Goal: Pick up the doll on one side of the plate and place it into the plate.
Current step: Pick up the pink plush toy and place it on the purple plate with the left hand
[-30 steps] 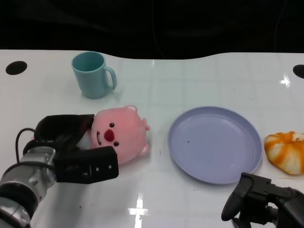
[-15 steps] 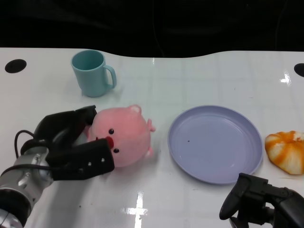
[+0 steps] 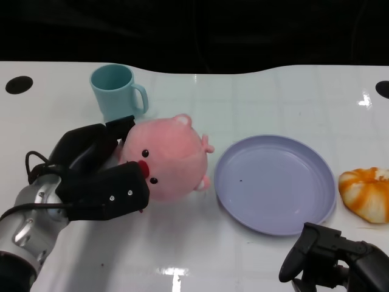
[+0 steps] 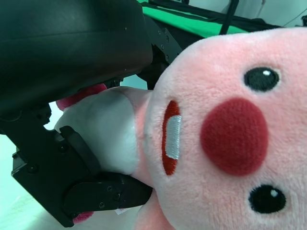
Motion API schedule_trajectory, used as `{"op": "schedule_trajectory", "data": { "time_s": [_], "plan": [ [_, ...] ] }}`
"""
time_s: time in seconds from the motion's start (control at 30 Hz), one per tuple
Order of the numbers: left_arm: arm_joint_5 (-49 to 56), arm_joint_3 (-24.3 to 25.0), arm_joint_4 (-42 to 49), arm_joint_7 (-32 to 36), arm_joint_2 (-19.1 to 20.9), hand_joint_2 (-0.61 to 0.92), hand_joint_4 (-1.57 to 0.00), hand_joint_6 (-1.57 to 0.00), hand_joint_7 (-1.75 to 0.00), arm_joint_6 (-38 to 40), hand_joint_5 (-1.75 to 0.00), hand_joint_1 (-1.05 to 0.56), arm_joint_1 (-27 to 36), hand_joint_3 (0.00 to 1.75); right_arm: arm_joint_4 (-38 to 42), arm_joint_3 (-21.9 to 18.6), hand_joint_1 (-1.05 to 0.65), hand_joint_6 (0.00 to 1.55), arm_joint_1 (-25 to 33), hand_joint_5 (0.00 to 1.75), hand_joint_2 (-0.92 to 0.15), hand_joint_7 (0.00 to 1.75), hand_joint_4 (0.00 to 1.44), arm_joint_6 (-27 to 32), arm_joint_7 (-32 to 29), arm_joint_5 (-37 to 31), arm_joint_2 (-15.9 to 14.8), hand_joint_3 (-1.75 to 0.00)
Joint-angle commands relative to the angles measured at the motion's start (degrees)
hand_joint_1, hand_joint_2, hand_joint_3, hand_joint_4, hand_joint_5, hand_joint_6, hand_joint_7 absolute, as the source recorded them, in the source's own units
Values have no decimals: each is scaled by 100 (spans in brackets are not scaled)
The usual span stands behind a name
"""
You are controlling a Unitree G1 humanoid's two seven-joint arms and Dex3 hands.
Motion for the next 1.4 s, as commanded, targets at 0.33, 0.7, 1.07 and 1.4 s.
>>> {"op": "schedule_trajectory", "data": {
  "time_s": [0.33,0.7,1.07,1.4],
  "plan": [
    [163,-238,-384,-242,-793,39,-97,-79,-175,482,-175,-19,-517,135,83,-133,-17,58,-43,173,-57,141,63,-81,109,84,-62,-107],
    [343,-594,202,-275,-1467,41,-98,-78,-175,661,-175,-20,-1104,131,146,53,-19,59,-45,173,-55,142,65,-254,69,-103,-35,-109],
    [633,-1019,1225,-186,-2304,51,-92,-68,-175,1121,-175,-23,-1833,109,129,150,-19,59,14,170,-54,141,66,-309,21,-186,28,-110],
    [679,-1159,2370,-113,-2943,69,-83,-72,-131,1380,-175,-22,-2422,65,82,247,-19,59,19,171,-55,140,66,-266,-18,-250,35,-109]
  ]
}}
